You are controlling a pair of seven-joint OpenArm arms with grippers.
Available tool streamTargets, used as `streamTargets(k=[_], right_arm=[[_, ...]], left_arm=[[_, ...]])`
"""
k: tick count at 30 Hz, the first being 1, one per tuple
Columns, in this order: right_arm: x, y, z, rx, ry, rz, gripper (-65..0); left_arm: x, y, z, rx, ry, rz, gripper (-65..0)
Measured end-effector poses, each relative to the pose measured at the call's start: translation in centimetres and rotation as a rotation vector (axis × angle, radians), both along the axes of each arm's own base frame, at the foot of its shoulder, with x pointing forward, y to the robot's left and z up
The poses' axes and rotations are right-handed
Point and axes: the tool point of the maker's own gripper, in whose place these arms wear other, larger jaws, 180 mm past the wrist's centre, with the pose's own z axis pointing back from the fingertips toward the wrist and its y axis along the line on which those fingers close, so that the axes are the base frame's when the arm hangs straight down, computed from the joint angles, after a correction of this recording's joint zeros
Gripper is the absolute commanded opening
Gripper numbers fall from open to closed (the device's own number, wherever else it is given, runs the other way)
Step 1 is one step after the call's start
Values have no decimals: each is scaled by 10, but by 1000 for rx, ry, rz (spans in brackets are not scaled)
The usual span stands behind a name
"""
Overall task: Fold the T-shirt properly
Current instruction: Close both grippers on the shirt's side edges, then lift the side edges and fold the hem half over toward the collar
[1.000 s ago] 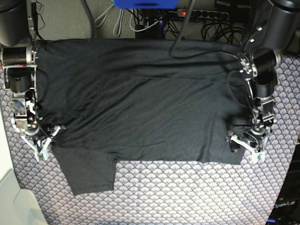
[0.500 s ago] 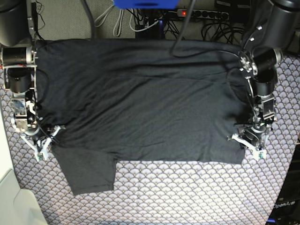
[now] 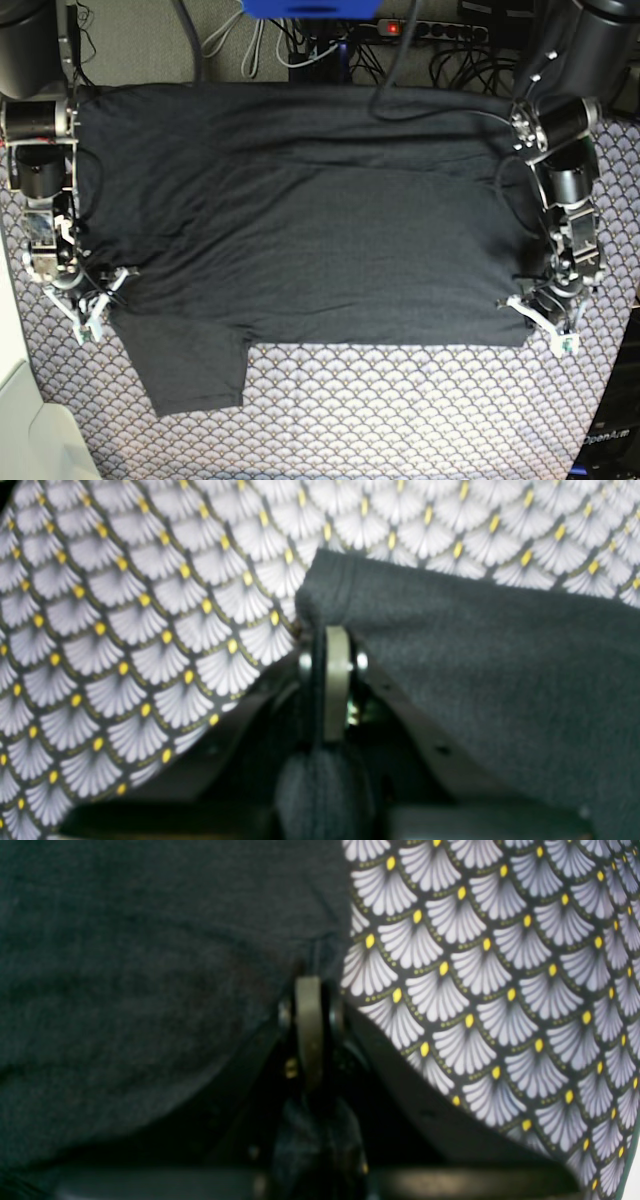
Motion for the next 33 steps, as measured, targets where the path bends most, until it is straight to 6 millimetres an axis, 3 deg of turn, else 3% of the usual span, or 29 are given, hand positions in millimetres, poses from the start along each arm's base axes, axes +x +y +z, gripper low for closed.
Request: streamTargets(k=[8,11,15,19,26,30,33], right_arm=[[-4,-18,15,9,-40,-43,-650],[-13,-9,27,-33,-94,11,-650],[-29,10,29,-64,-84,74,-650],[-24,16,40,-68,-118,92,-650],[-37,-9,37,-59,-106,20,-650],[-38,-6,41,-22,-115,51,-650],[-46,-14,41,-16,-120,32,-650]], left_arm=[[-7,0,-7,2,34,-3,-646],[-7,1,-6,2,31,-1,-646],[-8,1,-7,2,36,-2,-646],[-9,1,-6,12,27,-3,-646],[-32,11,-3,80,40,-4,-646],[-26,9,12,8,-4,21,-646],[-32,15,18,5,-7,24,-646]])
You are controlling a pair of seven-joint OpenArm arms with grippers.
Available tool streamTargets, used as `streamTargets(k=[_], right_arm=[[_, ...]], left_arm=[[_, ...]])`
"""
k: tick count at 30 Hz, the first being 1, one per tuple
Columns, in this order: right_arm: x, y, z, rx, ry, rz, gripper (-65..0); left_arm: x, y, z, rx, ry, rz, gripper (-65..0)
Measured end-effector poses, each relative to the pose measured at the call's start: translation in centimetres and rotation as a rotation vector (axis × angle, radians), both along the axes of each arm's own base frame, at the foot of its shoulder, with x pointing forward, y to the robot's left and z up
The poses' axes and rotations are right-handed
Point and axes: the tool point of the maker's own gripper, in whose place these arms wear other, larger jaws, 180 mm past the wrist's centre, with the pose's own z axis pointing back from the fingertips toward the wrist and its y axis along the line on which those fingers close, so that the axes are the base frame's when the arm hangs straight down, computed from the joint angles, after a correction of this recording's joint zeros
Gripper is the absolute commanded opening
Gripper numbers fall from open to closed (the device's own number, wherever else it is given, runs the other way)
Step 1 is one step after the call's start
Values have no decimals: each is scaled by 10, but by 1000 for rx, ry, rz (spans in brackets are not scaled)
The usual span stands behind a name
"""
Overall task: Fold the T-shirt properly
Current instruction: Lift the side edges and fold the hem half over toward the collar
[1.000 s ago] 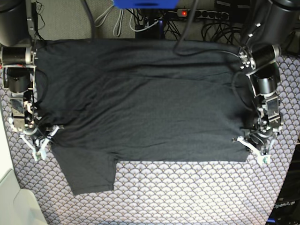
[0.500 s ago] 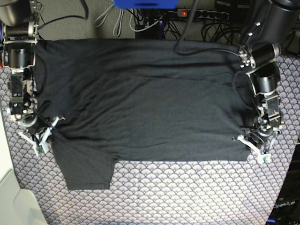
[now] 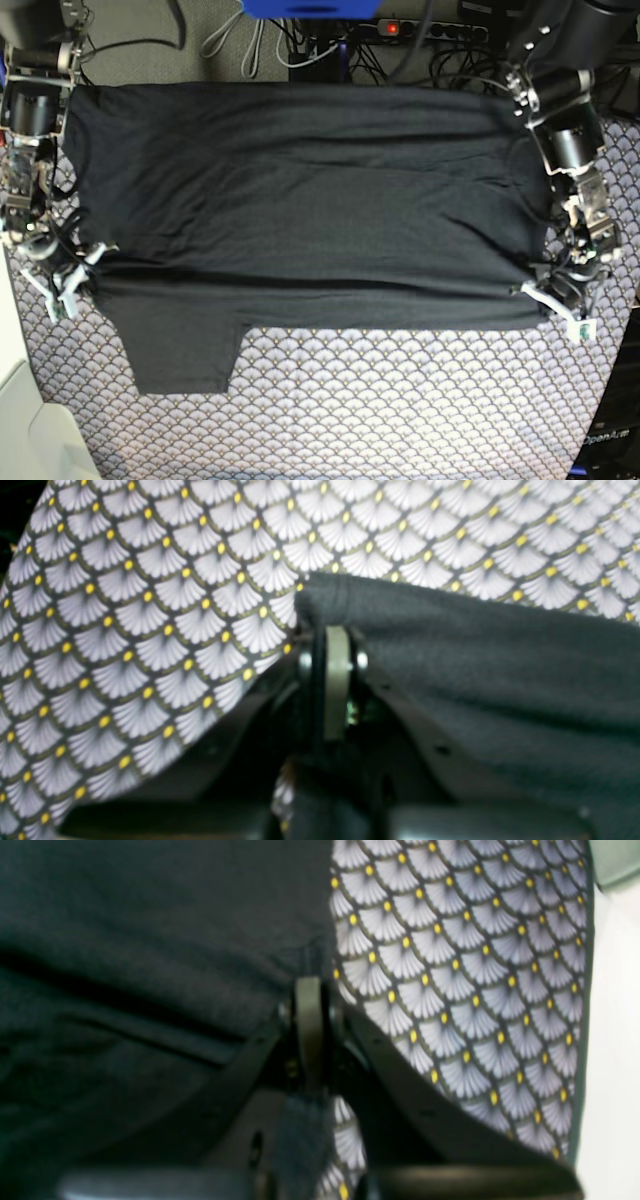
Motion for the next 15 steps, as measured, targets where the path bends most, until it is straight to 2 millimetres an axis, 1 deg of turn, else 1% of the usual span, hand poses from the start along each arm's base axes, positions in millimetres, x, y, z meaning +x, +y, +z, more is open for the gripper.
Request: streamTargets(k=[2,5,6,8,10,13,15], right_arm=[[-9,-1,3,-14,-9,4,-650],[-19,4,10,-50,-24,32,-650],[-20,7,15,-54,-42,44,-650],[-23,15,23,-61,-70,67,-650],[-30,18,21,-68,-64,78,-650],[-38,18,15,-72,-42,82,-650],[-38,14,19,-66,-59,63,-650]], left_arm=[[-7,5,0,5,15,8,-646],[-11,3,1,4,32,5,-646],[-10,2,2,4,32,4,-646],[-10,3,12,18,3,0,-646],[-16,5,14,36,1,-2,-646],[-29,7,5,51,44,1,-646],[-34,6,7,64,45,-4,-646]])
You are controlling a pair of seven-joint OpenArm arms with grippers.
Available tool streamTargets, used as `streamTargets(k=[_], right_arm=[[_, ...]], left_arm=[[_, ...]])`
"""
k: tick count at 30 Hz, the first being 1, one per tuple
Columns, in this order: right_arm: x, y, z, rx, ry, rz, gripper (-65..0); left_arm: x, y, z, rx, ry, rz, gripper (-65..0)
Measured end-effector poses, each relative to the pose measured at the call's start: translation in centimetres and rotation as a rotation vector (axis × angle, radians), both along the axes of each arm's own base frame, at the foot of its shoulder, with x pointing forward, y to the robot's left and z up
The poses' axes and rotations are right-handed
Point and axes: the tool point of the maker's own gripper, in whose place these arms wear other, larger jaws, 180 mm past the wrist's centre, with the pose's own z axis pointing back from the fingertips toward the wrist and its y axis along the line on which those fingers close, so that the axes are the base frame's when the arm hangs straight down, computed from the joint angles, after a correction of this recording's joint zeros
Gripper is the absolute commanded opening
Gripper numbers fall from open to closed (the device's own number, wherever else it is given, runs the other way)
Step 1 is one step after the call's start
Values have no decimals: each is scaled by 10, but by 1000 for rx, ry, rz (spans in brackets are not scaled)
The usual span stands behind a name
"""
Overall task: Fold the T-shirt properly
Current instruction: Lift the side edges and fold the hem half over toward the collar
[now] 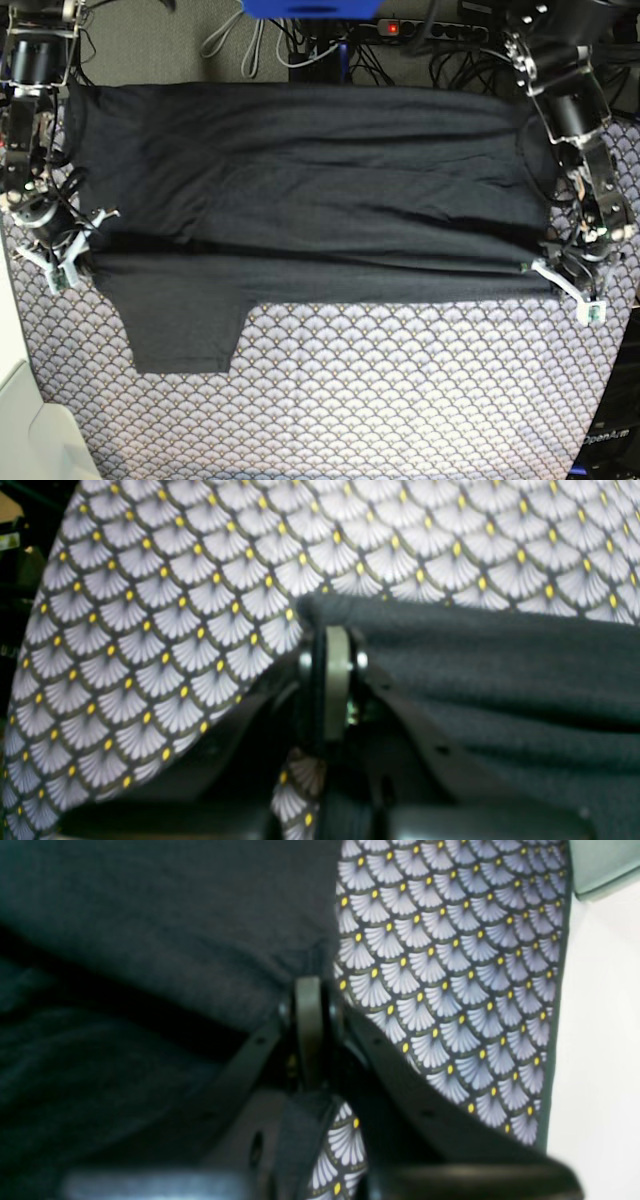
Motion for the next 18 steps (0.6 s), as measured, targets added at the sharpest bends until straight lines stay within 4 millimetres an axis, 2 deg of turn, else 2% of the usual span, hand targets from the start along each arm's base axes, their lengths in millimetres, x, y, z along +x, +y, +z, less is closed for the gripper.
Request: streamTargets(k=[4,9,14,18], right_arm=[[-5,-11,4,5,-2,-8,-650],[-7,-18,8,8,-10,-22,-650],[-28,-14,-3,-12,30,0,-650],[-34,0,4,-16,6,28,-650]], left_arm=[[-5,0,8,23,-16,-10,-646],[-18,0,8,51,5,-18,-646],[-20,-7,19,67,-32,-32,-646],[-32,-10,11,71,-8,-34,-646]])
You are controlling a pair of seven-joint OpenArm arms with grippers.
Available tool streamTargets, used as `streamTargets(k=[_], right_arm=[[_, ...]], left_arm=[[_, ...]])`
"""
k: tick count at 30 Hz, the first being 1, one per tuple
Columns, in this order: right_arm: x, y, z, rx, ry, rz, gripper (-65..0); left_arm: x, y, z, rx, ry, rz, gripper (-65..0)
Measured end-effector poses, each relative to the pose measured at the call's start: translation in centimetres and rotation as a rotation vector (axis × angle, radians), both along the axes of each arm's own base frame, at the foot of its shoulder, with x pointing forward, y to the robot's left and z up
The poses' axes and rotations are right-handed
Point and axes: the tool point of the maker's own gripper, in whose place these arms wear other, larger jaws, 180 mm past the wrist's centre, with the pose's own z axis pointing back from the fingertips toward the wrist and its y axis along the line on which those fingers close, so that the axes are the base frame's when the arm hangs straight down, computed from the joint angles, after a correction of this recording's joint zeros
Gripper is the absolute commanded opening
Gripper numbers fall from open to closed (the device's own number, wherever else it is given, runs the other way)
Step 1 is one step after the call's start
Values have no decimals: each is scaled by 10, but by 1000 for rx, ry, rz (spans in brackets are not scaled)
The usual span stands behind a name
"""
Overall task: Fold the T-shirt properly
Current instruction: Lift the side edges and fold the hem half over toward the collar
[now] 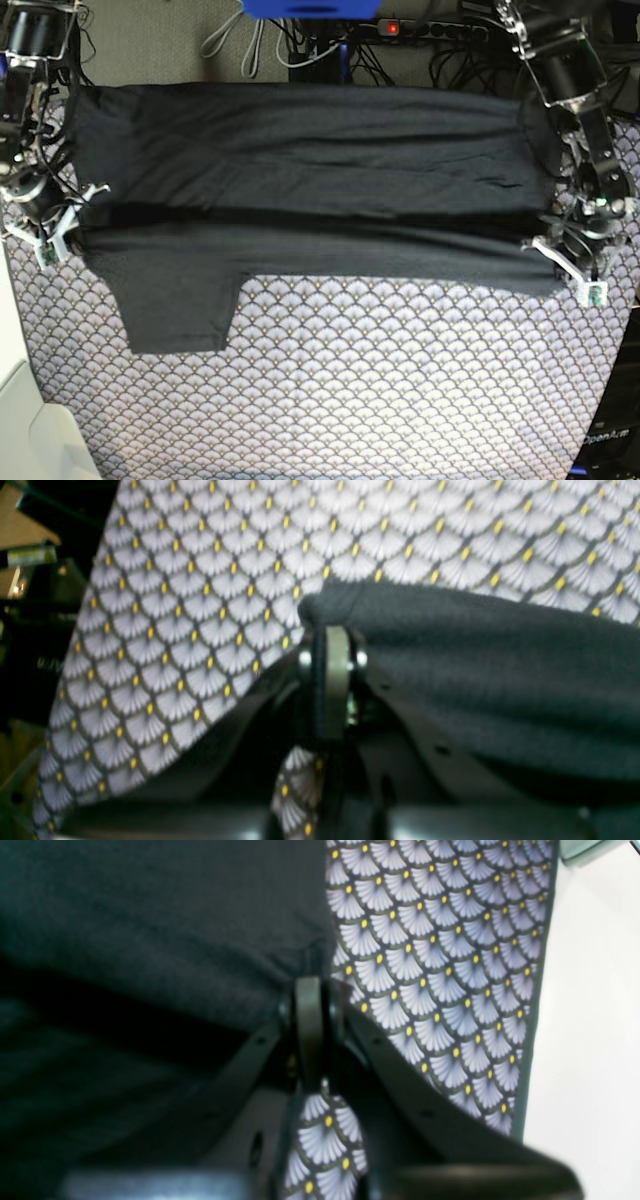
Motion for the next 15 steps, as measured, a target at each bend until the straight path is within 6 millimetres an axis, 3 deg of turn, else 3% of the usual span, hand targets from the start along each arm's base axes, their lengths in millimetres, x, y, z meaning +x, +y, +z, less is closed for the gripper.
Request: streamTargets(k=[3,7,11,15], right_arm=[[-5,6,2,-2,-9,17,-650],[-20,5,-10,-6,35,17,-650],[-26,-5,-9,-7,33,-8,-650],[-31,-4,-9,13,43,10,-650]], left_arm=[[-4,-4,0,3,-2,-7,-646],[-12,-4,2,21,-4,-10,-646],[-17,-9,2,-20,-20,-13,-646],[-27,8,6,-71,-50,50,-646]])
